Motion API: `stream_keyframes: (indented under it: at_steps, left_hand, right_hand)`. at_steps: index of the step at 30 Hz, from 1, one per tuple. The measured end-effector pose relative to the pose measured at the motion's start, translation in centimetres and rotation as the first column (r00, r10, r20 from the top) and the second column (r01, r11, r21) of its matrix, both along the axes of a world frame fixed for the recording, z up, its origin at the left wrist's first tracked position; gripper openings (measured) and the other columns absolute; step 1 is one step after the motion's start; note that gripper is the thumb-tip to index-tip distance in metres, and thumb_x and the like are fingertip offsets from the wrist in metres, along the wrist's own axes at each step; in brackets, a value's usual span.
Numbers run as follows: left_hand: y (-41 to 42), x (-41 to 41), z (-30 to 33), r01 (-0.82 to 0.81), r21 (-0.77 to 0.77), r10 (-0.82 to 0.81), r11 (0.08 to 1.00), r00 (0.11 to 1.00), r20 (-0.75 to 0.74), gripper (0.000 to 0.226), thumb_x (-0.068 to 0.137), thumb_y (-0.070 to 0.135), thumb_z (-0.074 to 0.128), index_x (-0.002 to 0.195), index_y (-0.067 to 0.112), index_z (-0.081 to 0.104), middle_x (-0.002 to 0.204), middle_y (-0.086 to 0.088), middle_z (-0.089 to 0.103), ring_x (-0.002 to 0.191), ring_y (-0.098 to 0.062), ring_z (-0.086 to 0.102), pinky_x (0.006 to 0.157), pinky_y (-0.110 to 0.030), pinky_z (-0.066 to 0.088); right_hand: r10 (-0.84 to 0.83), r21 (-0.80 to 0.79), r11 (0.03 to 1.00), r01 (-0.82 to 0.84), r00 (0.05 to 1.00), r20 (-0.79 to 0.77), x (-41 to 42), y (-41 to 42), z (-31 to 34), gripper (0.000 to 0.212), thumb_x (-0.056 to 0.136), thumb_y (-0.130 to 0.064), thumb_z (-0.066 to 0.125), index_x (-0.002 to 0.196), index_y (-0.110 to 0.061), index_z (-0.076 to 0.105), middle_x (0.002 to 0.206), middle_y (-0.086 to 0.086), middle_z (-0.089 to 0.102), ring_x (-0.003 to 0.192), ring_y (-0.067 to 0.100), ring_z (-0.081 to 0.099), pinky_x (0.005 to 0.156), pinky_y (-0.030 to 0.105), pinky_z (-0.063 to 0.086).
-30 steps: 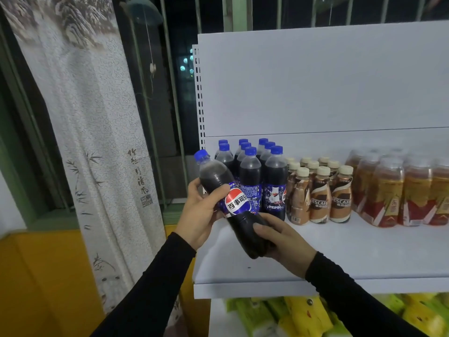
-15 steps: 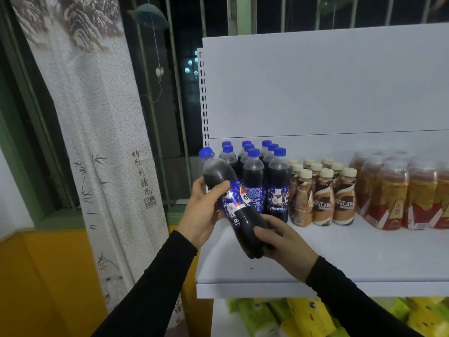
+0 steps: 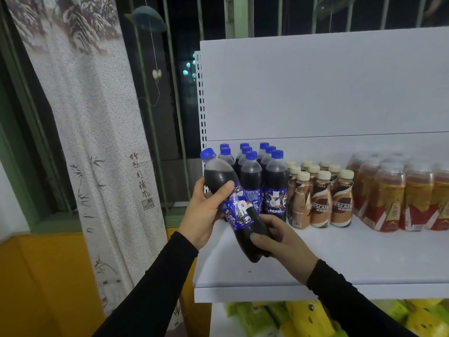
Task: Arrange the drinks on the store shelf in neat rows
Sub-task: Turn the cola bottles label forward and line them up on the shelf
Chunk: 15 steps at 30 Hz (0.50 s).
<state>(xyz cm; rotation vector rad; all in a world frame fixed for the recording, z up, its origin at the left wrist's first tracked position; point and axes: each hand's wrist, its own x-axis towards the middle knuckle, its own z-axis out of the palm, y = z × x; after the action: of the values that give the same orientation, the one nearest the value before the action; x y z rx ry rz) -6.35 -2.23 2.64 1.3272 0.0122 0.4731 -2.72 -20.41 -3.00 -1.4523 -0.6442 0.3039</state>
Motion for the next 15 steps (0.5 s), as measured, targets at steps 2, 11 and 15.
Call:
stream_keyframes:
  at_steps: [2,11,15]
  left_hand:
    - [0.11,0.10,0.01,0.043,-0.022,-0.043,0.999,0.999,-0.005,0.056,0.090,0.018,0.068,0.140,0.020,0.042,0.095,0.001,0.077,0.089,-0.016,0.075,0.073,-0.034,0.060]
    - [-0.21,0.43,-0.30,-0.058,-0.039,0.058,0.998,0.998,0.014,0.066,0.083,0.012,0.077,0.138,0.020,0.041,0.111,-0.008,0.073,0.091,-0.019,0.075,0.070,-0.031,0.059]
    - [-0.27,0.47,-0.09,-0.041,0.010,0.041,0.999,0.999,0.009,0.061,0.084,0.017,0.076,0.135,0.021,0.044,0.114,-0.006,0.069,0.090,-0.015,0.074,0.070,-0.028,0.059]
  right_hand:
    - [0.052,0.069,0.997,-0.045,0.993,-0.109,0.28,0.02,-0.18,0.059,0.063,-0.038,0.079,0.118,-0.024,0.063,0.113,0.003,0.069,0.102,0.021,0.068,0.086,0.036,0.057]
    - [-0.030,-0.216,0.974,0.070,0.983,0.182,0.84,-0.07,0.06,0.062,0.061,-0.053,0.085,0.115,-0.042,0.055,0.112,-0.019,0.065,0.104,0.002,0.062,0.084,0.024,0.056]
    - [-0.027,-0.097,0.994,0.039,0.992,0.121,1.07,-0.24,-0.40,0.062,0.064,-0.040,0.087,0.118,-0.030,0.058,0.113,-0.006,0.069,0.101,0.011,0.067,0.082,0.030,0.057]
